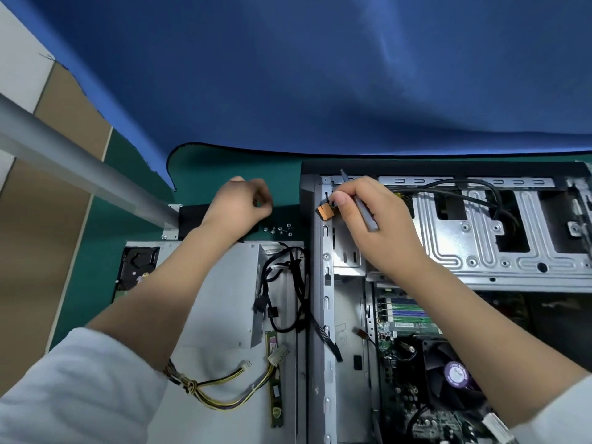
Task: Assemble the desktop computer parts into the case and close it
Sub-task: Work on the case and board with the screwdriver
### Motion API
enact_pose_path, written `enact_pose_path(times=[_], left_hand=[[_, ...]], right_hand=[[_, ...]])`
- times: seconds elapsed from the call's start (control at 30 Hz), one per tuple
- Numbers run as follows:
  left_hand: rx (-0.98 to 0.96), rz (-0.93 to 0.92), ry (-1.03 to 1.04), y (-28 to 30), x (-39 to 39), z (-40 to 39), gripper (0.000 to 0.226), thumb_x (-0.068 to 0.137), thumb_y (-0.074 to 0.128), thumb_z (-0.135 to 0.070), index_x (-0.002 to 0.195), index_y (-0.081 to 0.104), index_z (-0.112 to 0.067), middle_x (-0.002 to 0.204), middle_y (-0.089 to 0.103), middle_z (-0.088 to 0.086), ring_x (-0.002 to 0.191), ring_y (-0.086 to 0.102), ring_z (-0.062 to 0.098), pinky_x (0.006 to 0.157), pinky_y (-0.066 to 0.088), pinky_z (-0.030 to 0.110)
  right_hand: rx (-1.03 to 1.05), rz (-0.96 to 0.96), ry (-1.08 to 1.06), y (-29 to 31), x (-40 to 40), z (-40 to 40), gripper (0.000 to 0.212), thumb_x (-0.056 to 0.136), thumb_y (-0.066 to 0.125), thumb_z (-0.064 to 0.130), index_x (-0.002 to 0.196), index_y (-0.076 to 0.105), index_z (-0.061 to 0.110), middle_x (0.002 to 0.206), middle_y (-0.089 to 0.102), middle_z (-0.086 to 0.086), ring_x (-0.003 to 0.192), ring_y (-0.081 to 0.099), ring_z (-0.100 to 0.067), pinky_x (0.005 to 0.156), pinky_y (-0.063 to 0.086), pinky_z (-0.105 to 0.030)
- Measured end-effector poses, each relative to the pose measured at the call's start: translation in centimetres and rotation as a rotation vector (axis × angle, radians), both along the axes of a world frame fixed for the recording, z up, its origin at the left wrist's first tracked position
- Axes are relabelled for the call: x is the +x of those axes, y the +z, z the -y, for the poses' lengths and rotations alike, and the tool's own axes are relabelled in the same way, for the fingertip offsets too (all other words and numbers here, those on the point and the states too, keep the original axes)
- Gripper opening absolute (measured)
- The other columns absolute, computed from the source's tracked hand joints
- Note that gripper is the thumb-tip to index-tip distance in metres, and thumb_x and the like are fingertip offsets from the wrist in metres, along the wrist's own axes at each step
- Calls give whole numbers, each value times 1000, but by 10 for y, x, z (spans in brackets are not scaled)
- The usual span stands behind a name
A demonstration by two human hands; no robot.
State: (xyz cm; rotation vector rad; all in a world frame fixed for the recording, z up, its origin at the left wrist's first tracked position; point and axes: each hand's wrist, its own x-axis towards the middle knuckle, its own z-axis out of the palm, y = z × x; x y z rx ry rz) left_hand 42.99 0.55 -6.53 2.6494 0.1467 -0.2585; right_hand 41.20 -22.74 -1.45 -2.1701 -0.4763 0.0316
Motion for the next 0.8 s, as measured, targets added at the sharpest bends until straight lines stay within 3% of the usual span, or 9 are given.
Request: enact_pose_path(times=[0.13,0.3,0.4,0.53,0.67,0.8], left_hand=[[-200,243,126,36,-25,16,12,80,68,-18,77,61,-28,74,62,-19,67,50,-1,60,34,6],[-373,388,170,76,-78,63,16,80,68,-22,76,61,-36,74,61,-31,66,42,5,62,36,14],[-437,413,102,92,-113,106,16,81,69,-21,82,62,-36,79,63,-28,68,43,5,64,39,19],[-631,349,105,92,-151,164,13,83,71,-24,86,65,-34,80,65,-21,65,44,6,60,41,21],[-800,241,136,80,-177,219,15,80,75,-18,80,68,-31,74,65,-21,60,44,-1,59,37,13],[-936,144,215,66,-194,254,16,81,75,-19,78,71,-34,75,66,-14,66,46,13,63,41,21]], right_hand=[[318,-275,-11,14,-20,19,20,98,45,35,101,63,28,75,59,19,67,54,0,61,39,-12],[553,-482,-17,30,-56,62,3,98,48,20,99,46,23,70,65,-1,63,65,-23,48,43,-25],[626,-567,-23,39,-78,95,12,99,48,18,90,40,16,71,68,-7,69,70,-31,50,48,-26],[664,-585,-29,47,-107,139,19,90,56,27,84,45,13,70,70,-11,76,71,-31,54,51,-24],[685,-576,-57,44,-129,177,16,80,67,32,79,60,18,72,71,-12,79,71,-33,55,53,-24],[684,-588,-119,35,-150,208,12,74,73,31,83,71,22,78,71,-9,83,71,-30,58,54,-25]])
